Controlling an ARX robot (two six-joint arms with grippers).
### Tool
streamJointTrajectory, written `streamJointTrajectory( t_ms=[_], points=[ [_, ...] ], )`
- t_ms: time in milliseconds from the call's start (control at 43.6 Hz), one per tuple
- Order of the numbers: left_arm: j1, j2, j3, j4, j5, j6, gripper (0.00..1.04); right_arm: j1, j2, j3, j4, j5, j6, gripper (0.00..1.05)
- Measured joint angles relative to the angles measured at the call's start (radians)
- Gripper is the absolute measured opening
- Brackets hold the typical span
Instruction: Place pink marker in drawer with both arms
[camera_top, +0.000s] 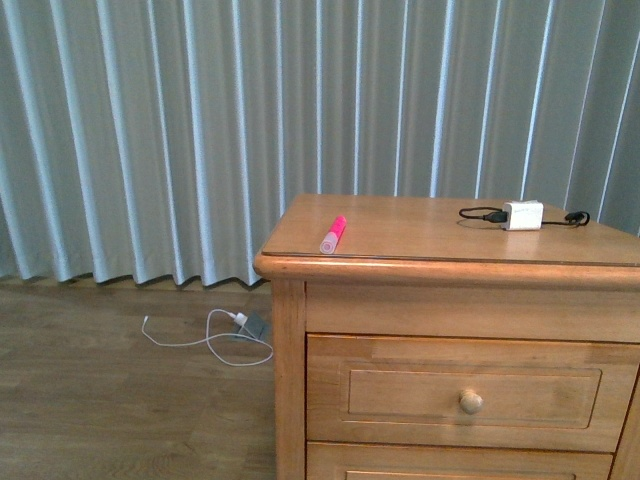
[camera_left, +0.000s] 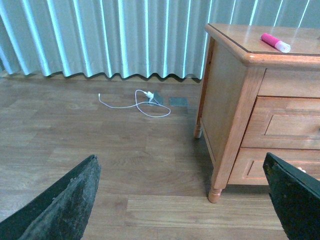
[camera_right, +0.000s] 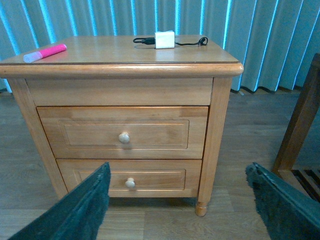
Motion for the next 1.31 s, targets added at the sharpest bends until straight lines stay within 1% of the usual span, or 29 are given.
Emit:
streamJointTrajectory(
  t_ms=[69,92,184,689,712,735,781,827,895,964,1079,1148,1309],
  points=[
    [0.0,0.0,0.0,0.0,0.0,0.0,0.99,0.0,0.0,0.0,0.0,0.0,0.0,0.96],
    [0.0,0.0,0.0,0.0,0.0,0.0,0.99,0.0,0.0,0.0,0.0,0.0,0.001,0.98],
    [0.0,0.0,0.0,0.0,0.0,0.0,0.99,0.0,0.0,0.0,0.0,0.0,0.001,0.95],
    [0.0,0.0,0.0,0.0,0.0,0.0,0.99,0.0,0.0,0.0,0.0,0.0,0.001,0.96],
    [0.0,0.0,0.0,0.0,0.0,0.0,0.99,-0.001,0.001,0.0,-0.001,-0.005,0.0,0.96],
    [0.0,0.0,0.0,0.0,0.0,0.0,0.99,-0.013,0.013,0.007,-0.024,-0.058,-0.015,0.96],
    [0.0,0.0,0.0,0.0,0.0,0.0,0.99,-0.026,0.092,0.025,-0.03,-0.167,-0.029,0.96],
    [0.0,0.0,0.0,0.0,0.0,0.0,0.99,0.002,0.214,0.042,0.016,-0.177,-0.031,0.96],
    [0.0,0.0,0.0,0.0,0.0,0.0,0.99,0.069,0.433,0.08,0.163,-0.136,-0.033,0.96],
    [0.0,0.0,0.0,0.0,0.0,0.0,0.99,0.13,0.691,0.126,0.341,-0.095,-0.031,0.96],
    [0.0,0.0,0.0,0.0,0.0,0.0,0.99,0.212,1.098,0.245,0.555,-0.027,-0.014,0.96],
    [0.0,0.0,0.0,0.0,0.0,0.0,0.99,0.253,1.292,0.33,0.608,0.013,-0.004,0.96],
    [0.0,0.0,0.0,0.0,0.0,0.0,0.99,0.301,1.565,0.491,0.628,0.066,0.031,0.96]
  ],
)
